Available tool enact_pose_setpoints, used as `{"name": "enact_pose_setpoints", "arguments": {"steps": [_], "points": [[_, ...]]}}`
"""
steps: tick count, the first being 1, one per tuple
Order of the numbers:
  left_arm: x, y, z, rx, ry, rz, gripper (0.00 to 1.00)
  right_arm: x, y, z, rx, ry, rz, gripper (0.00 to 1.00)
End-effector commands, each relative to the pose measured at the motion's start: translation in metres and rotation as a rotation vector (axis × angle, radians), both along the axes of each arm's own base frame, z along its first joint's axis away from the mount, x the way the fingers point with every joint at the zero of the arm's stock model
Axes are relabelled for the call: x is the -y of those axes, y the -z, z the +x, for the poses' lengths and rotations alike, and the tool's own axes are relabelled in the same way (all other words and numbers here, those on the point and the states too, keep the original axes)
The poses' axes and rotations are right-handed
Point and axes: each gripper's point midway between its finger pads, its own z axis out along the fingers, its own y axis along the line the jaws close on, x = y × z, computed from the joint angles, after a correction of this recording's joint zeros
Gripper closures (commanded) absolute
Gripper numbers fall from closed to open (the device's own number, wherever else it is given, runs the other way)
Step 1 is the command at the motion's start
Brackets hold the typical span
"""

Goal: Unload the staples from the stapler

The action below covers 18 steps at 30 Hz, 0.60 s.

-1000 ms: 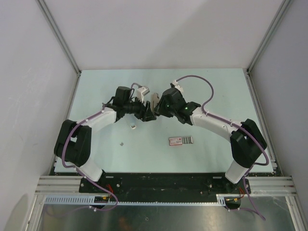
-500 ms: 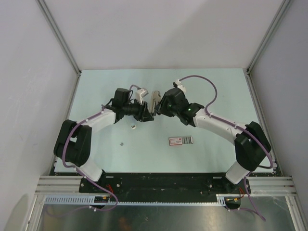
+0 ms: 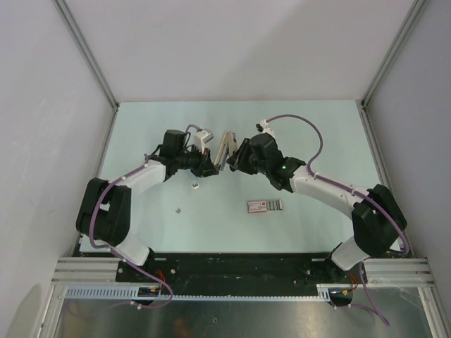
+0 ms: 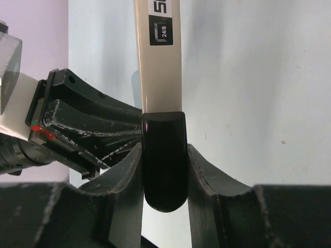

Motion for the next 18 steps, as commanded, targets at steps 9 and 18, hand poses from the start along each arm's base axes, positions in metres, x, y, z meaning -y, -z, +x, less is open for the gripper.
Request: {"name": "enact_pose_setpoints", "arguments": {"steps": [9, 18], "points": [[-0.016, -0.035, 0.041, 0.382, -0.003, 0.148, 0.97, 0.002, -0.012, -0.044, 0.054, -0.207, 0.053, 1.0], [-0.03, -0.027, 0.057, 0.629, 0.031, 0.452, 1.0, 0.043, 0.016, -0.061, 0.081, -0.227, -0.074, 1.0]]}}
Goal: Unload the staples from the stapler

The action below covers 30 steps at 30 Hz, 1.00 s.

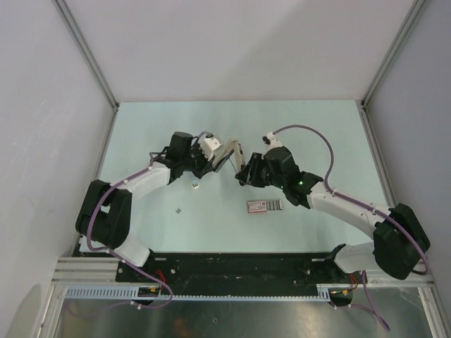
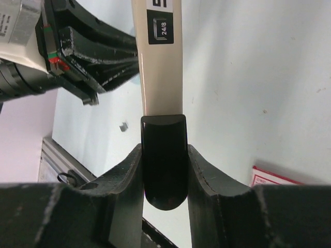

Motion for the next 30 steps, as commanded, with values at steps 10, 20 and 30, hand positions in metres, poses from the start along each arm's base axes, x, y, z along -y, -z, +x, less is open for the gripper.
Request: {"name": "enact_pose_setpoints", "arguments": {"steps": [10, 20, 30], "points": [[-0.005, -0.026, 0.018, 0.521, 0.114, 0.347, 1.0, 0.046, 0.034, -0.016, 0.003, -0.029, -0.132, 1.0], [0.0, -0.018, 0.007, 0.674, 0.223, 0.486, 1.0, 0.067, 0.035, -0.006, 0.008, -0.043, -0.128, 1.0], [0.007, -0.021, 0.004, 0.836, 0.306, 0.613, 1.0, 0.079, 0.034, -0.001, 0.036, -0.053, -0.151, 1.0]]}}
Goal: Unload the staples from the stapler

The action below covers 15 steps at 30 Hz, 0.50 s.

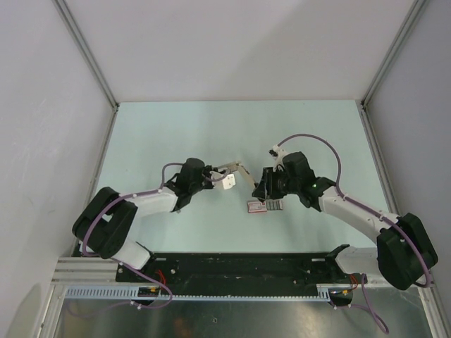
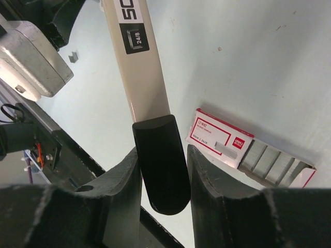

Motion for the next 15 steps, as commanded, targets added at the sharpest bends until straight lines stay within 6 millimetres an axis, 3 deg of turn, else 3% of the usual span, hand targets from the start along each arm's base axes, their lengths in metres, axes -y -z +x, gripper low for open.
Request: {"name": "enact_pose_setpoints", "arguments": {"steps": [1, 10, 15], "points": [[0.026, -0.045, 0.007, 0.248, 0.146, 0.073, 1.0, 0.017, -0.021, 0.033, 0.112, 0.141, -0.001, 1.0], [0.045, -0.053, 0.005, 0.375, 0.2, 0.108, 1.0, 0.023, -0.032, 0.032, 0.184, 0.13, 0.001, 1.0], [0.062, -0.065, 0.001, 0.25, 0.136, -0.057, 0.99, 0.015, -0.05, 0.039, 0.218, 0.159, 0.077, 1.0]]}}
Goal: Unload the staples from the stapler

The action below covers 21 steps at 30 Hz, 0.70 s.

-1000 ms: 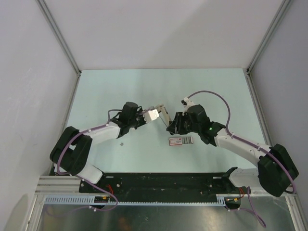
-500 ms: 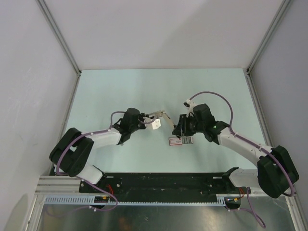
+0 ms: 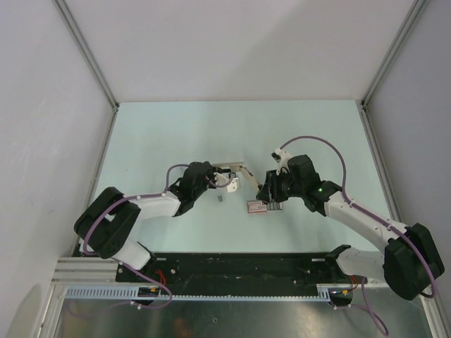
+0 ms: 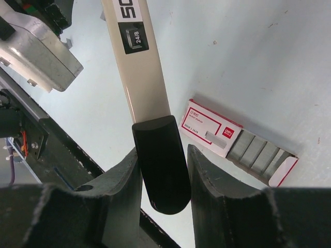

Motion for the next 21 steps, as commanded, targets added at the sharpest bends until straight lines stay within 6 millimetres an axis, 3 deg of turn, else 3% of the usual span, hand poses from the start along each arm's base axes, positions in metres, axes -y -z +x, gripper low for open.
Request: {"name": "enact_pose_setpoints", "arguments": {"steps": [1, 5, 9, 15, 21], "points": [[0.059, -0.039, -0.012, -0.055, 0.11, -0.179, 0.97, -0.001, -0.056, 0.054, 0.17, 0.218, 0.154, 1.0], [0.084, -0.043, -0.037, -0.34, 0.112, -0.355, 0.91, -0.006, -0.09, 0.071, 0.239, 0.273, 0.242, 1.0], [0.102, -0.046, -0.064, -0.53, 0.145, -0.467, 0.9, -0.011, -0.111, 0.085, 0.275, 0.305, 0.291, 1.0], [0.112, -0.041, -0.091, -0.706, 0.188, -0.498, 0.81, -0.024, -0.117, 0.104, 0.278, 0.318, 0.305, 1.0], [0.119, -0.045, -0.096, -0.784, 0.193, -0.536, 0.77, -0.033, -0.114, 0.121, 0.282, 0.341, 0.275, 1.0]]}}
